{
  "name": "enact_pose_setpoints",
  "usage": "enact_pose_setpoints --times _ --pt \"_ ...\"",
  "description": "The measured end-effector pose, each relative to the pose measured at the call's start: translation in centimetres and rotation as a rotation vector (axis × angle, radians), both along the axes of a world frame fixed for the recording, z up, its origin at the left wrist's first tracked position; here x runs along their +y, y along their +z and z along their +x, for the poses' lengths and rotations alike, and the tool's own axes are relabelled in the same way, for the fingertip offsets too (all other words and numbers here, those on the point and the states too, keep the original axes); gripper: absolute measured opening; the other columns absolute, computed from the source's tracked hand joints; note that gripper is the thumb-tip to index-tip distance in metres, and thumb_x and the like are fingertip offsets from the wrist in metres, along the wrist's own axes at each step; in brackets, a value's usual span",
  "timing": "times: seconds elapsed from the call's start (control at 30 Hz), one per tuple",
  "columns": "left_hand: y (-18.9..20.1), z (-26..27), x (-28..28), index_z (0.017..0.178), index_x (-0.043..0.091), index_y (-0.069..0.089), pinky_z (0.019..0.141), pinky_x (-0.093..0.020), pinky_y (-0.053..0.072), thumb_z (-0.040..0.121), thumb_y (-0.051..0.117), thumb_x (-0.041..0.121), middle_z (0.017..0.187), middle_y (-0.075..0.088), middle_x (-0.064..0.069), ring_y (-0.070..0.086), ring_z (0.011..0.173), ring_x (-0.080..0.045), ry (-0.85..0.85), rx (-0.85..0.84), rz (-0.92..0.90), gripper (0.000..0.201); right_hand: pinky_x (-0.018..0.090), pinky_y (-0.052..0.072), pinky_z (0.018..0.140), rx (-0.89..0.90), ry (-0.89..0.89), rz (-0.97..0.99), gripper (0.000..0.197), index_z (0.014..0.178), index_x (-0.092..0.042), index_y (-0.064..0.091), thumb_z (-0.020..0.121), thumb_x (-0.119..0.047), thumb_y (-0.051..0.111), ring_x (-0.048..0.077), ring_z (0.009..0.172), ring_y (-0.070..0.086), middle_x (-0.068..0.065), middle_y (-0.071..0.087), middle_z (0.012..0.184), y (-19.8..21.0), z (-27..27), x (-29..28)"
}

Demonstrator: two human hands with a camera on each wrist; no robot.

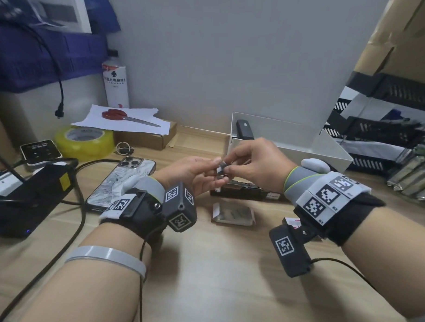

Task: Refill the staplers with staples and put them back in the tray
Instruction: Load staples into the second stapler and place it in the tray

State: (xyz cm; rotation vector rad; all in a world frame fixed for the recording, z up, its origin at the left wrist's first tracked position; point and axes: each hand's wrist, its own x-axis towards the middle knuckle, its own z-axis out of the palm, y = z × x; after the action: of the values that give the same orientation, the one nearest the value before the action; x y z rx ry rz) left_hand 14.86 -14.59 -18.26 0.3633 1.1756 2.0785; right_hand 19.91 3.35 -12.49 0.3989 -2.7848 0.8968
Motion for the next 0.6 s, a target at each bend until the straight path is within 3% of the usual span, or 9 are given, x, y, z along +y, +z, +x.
enact_pose_setpoints --times 0.2,0.4,0.6 --pt "-0.7 -1.0 -0.4 0.098 -0.002 0.077 0.086 -0.024 0.06 0.089 0.061 0.011 0.091 0.076 -0.015 0.075 0.084 -0.017 0.006 0.029 -0.01 0.022 0.021 0.05 0.067 0.028 -0.03 -0.018 0.007 0.079 -0.022 0.074 0.08 -0.027 0.079 0.006 0.066 0.064 -0.004 0.073 0.074 -0.1 -0.3 0.6" --pt "-0.4 -1.0 -0.1 0.084 0.007 0.082 0.063 -0.014 0.058 0.087 0.065 0.025 0.08 0.069 -0.006 0.065 0.066 -0.009 -0.011 0.123 -0.14 0.024 0.019 0.049 0.067 0.11 -0.029 0.117 0.012 0.081 -0.015 0.077 0.079 -0.027 0.077 0.009 0.064 0.06 -0.004 0.068 0.069 -0.1 -0.2 0.4" --pt "-1.0 -2.0 -0.2 0.085 0.007 0.08 0.059 -0.011 0.055 0.078 0.077 0.028 0.08 0.063 -0.007 0.062 0.06 -0.006 0.024 0.182 -0.259 0.022 0.012 0.041 0.064 0.186 0.016 0.297 0.01 0.087 -0.02 0.081 0.08 -0.025 0.076 0.006 0.066 0.058 -0.01 0.062 0.074 -0.3 -0.7 0.0"
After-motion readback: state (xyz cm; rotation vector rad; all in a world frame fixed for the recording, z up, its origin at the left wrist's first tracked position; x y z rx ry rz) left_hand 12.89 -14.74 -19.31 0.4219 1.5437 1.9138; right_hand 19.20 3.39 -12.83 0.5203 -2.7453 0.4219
